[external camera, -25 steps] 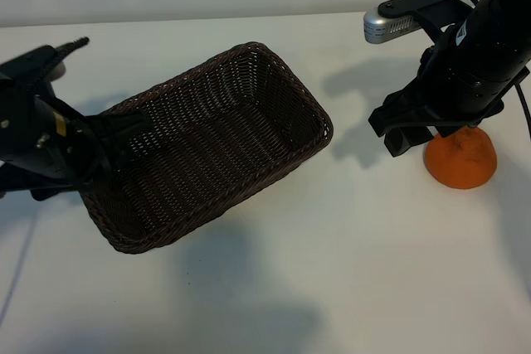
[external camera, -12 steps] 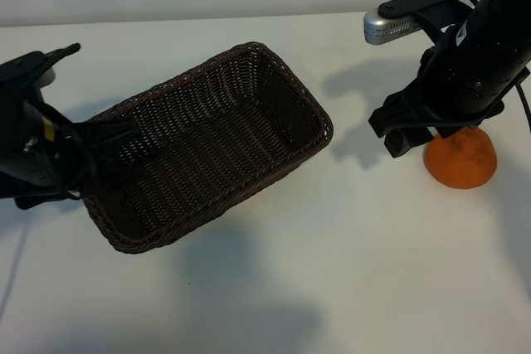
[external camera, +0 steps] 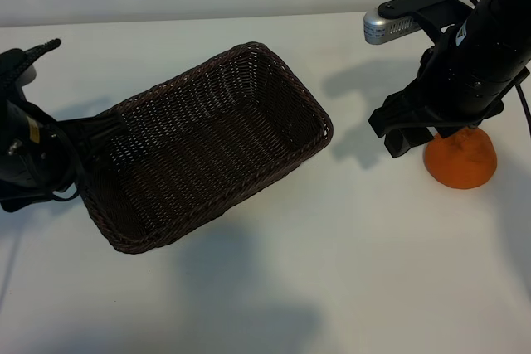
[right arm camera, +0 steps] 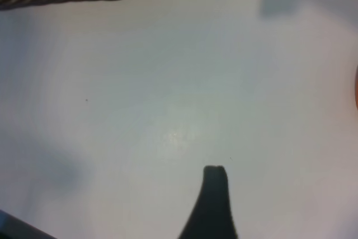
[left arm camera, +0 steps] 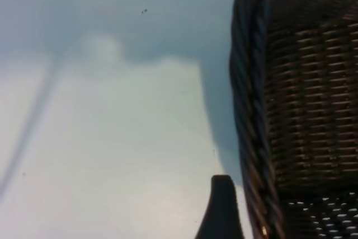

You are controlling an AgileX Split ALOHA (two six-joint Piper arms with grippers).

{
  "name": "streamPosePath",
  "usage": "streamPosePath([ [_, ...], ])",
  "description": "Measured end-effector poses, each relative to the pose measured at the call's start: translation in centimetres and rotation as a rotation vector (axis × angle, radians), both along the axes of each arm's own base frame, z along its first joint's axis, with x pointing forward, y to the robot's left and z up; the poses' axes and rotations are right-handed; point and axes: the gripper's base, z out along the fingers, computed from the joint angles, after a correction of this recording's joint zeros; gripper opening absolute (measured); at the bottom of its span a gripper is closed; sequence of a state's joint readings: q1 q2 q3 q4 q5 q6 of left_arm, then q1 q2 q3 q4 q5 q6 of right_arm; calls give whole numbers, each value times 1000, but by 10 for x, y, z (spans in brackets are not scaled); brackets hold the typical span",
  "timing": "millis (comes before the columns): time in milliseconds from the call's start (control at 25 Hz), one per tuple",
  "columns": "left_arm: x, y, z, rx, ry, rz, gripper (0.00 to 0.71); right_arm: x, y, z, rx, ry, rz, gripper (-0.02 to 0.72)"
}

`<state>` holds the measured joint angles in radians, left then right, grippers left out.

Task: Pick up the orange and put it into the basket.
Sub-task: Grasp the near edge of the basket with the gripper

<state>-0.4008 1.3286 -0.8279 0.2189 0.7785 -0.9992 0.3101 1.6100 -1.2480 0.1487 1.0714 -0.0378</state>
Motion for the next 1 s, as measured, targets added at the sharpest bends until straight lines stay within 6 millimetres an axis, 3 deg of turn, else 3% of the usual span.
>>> streamPosePath([
  [320,-13,5,-32,-21,-11,41,558,0,0,0,1,0,0,595],
  [520,-9,3,-33,-55,-74,47,553,0,0,0,0,3,0,595],
  [1000,1,11,-46,-58,-43,106,552,-1,0,0,-2,11,1,595],
])
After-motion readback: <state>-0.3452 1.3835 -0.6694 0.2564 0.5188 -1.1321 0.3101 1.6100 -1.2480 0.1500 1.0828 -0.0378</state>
